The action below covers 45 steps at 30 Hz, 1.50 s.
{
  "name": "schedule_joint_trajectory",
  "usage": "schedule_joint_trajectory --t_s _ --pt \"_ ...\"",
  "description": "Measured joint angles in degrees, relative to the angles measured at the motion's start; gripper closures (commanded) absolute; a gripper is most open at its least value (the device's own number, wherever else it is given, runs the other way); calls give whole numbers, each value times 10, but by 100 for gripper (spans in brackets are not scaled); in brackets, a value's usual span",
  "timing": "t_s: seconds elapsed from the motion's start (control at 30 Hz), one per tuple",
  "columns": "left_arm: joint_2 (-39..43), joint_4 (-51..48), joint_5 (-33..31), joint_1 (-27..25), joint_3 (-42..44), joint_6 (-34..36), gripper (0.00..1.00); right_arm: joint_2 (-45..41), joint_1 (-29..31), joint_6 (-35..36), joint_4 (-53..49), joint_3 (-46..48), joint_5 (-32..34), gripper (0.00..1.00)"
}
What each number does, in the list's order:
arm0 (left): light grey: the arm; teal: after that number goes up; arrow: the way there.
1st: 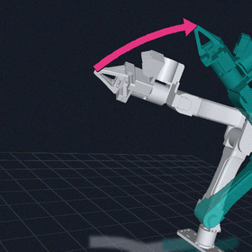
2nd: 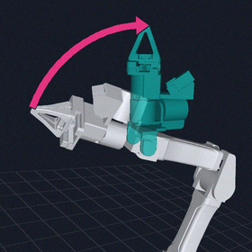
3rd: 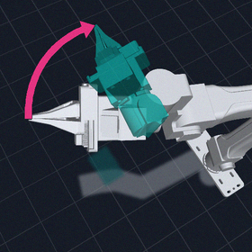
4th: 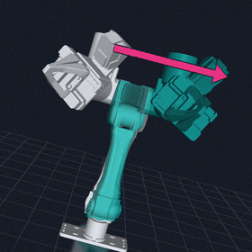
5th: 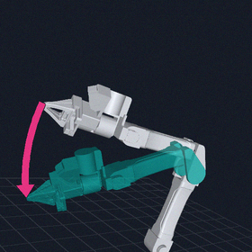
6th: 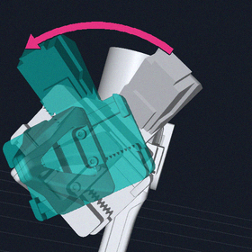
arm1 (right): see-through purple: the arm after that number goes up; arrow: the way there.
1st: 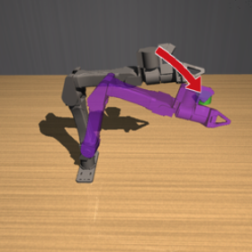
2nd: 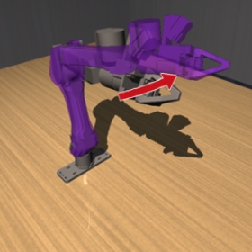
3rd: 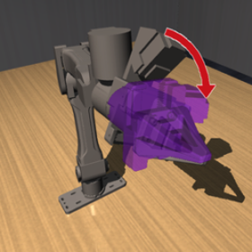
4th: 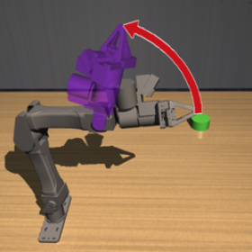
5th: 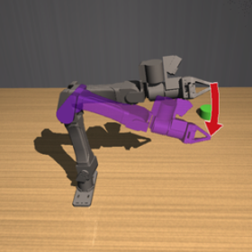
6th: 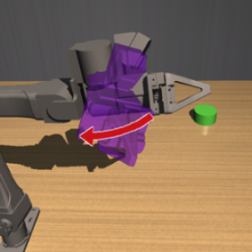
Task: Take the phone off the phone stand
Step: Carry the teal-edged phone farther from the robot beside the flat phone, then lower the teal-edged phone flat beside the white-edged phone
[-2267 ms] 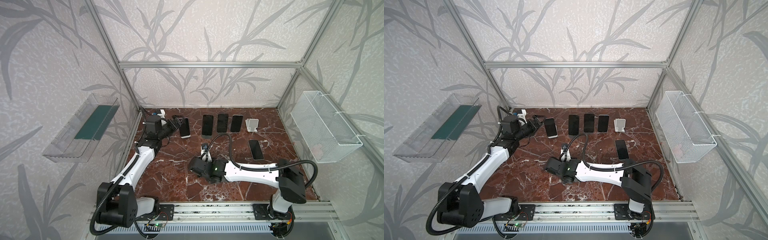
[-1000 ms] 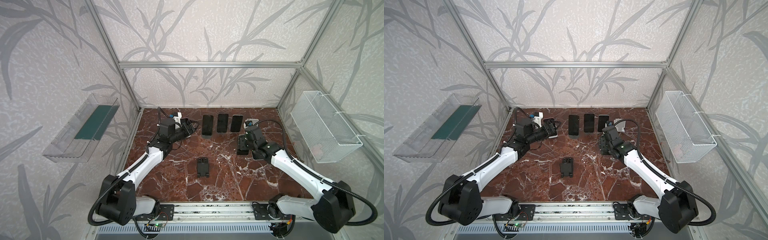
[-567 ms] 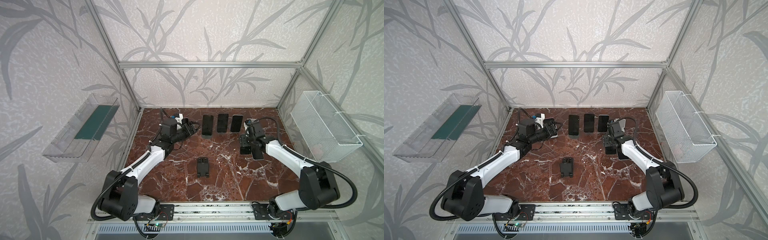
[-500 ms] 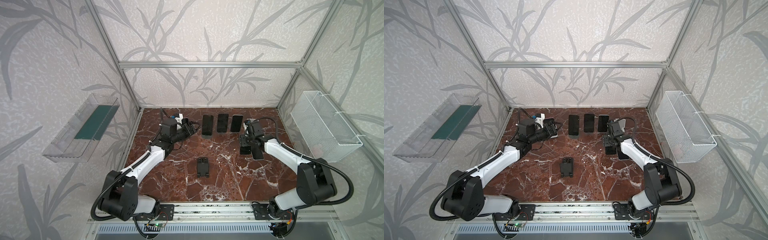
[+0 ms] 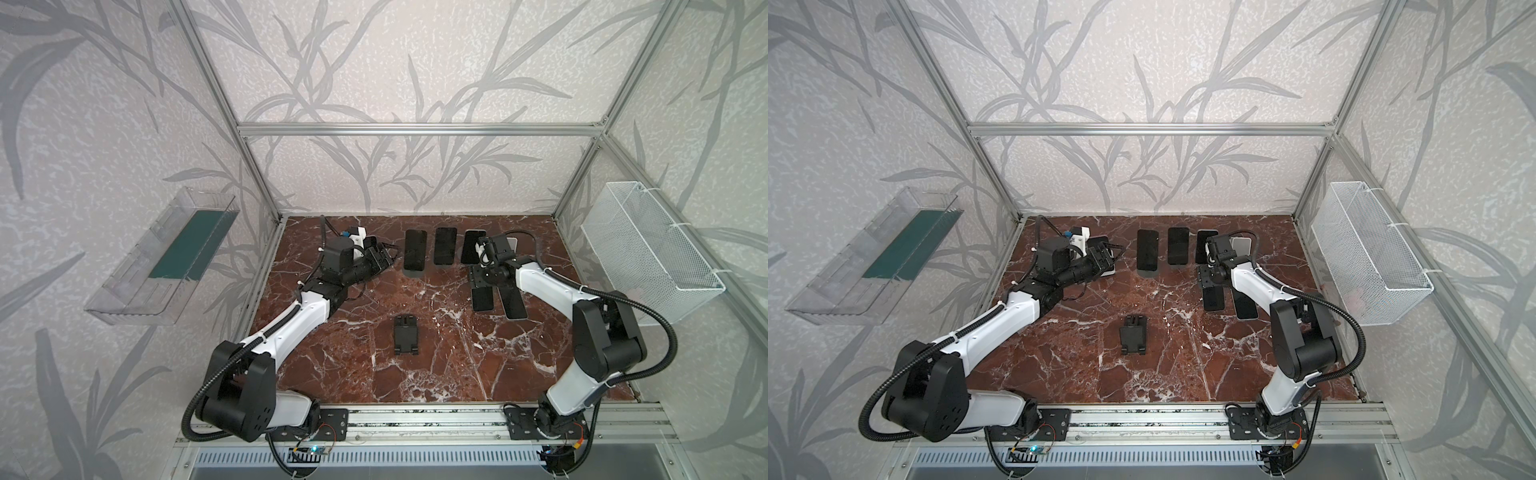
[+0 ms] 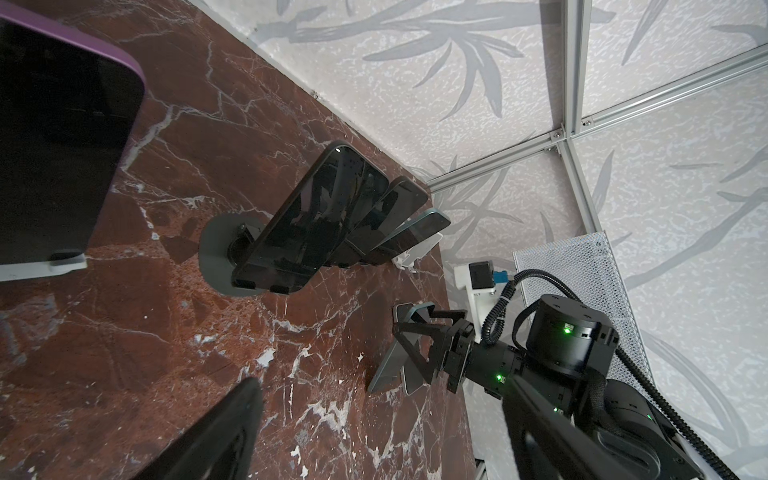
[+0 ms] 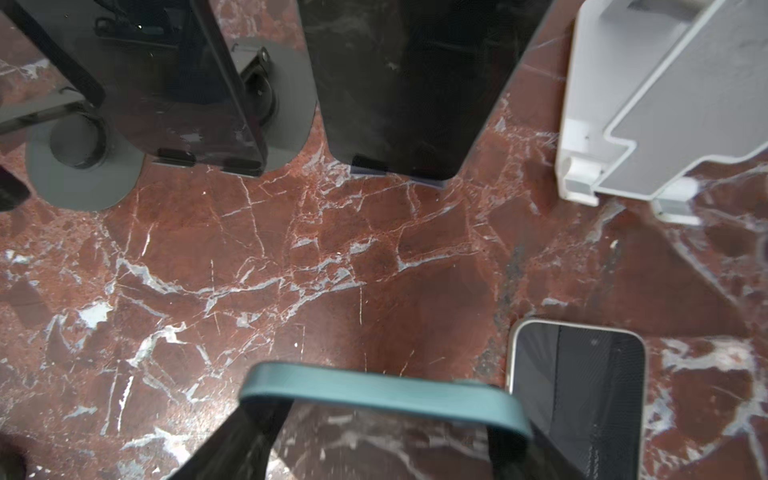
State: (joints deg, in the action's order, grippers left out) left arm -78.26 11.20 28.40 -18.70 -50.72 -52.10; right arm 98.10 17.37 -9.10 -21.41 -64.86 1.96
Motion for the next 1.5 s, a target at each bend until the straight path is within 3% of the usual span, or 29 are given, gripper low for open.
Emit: schedule_joint_trajectory --t_s 0.43,1.5 --pt "0 1 5 0 0 0 9 32 -19 -5 -28 3 -46 30" --pt "-7 4 4 0 0 11 9 95 -21 -9 -80 -38 -10 25"
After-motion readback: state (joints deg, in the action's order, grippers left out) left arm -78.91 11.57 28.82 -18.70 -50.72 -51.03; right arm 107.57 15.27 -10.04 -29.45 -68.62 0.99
